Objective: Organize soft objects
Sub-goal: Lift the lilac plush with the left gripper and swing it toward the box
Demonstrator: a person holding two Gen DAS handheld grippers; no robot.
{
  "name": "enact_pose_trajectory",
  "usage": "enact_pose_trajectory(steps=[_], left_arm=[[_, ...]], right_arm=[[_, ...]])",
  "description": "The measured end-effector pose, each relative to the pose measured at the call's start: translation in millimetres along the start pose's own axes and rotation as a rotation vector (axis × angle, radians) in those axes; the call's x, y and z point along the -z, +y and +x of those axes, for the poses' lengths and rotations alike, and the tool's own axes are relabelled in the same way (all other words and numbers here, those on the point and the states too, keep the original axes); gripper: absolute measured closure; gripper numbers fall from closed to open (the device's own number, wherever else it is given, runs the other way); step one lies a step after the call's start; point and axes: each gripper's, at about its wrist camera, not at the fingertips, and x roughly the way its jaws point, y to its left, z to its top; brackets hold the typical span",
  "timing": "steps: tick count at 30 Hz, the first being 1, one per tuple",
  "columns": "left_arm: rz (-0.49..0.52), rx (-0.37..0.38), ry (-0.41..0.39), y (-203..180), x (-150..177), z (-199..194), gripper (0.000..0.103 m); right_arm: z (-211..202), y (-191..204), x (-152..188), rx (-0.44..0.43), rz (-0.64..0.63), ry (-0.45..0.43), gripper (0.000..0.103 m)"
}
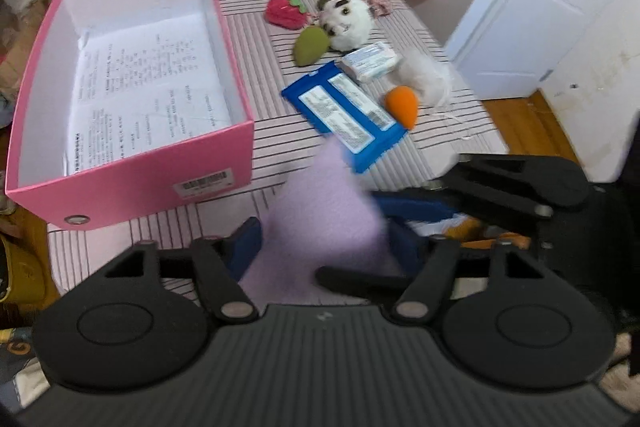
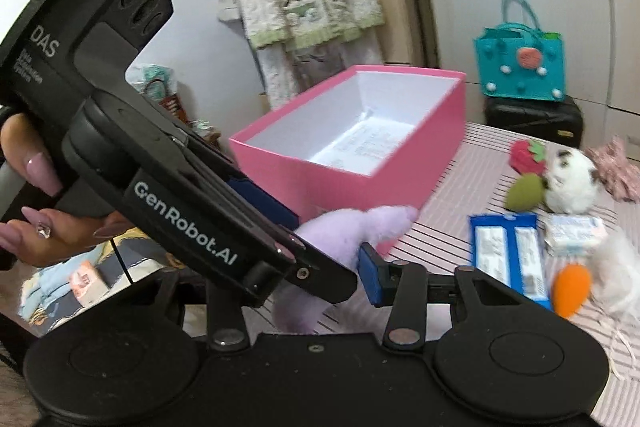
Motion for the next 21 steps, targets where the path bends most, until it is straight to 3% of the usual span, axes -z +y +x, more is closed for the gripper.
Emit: enact_pose_trajectory(steps=[4,12,14,17,21], left_arm=[[-0.012,0.01,-0.021,11,3,-15,0.043],[-0.057,0.011,-0.17,43,-19,-55,0.043],[-0.069,0.01,-0.202,53,-26,-62,0.04],[-0.077,0.034,-0.202,66,-34,-59,0.04],[-0.054,0.038,-0.181,71,-31,-43,0.039]], right_arm=[[5,13,-18,0.0,-0.071,-0.025,0.057],[18,19,-68,0.003,-0.195,-0.106,0.057],[24,14,-75,-0.02,-0.201,-0.091,0.057],[30,3,-74,-0.062,-0.158,-0.058,0.055],[26,-9,-52,-0.03,-0.114,-0.034,0.053]])
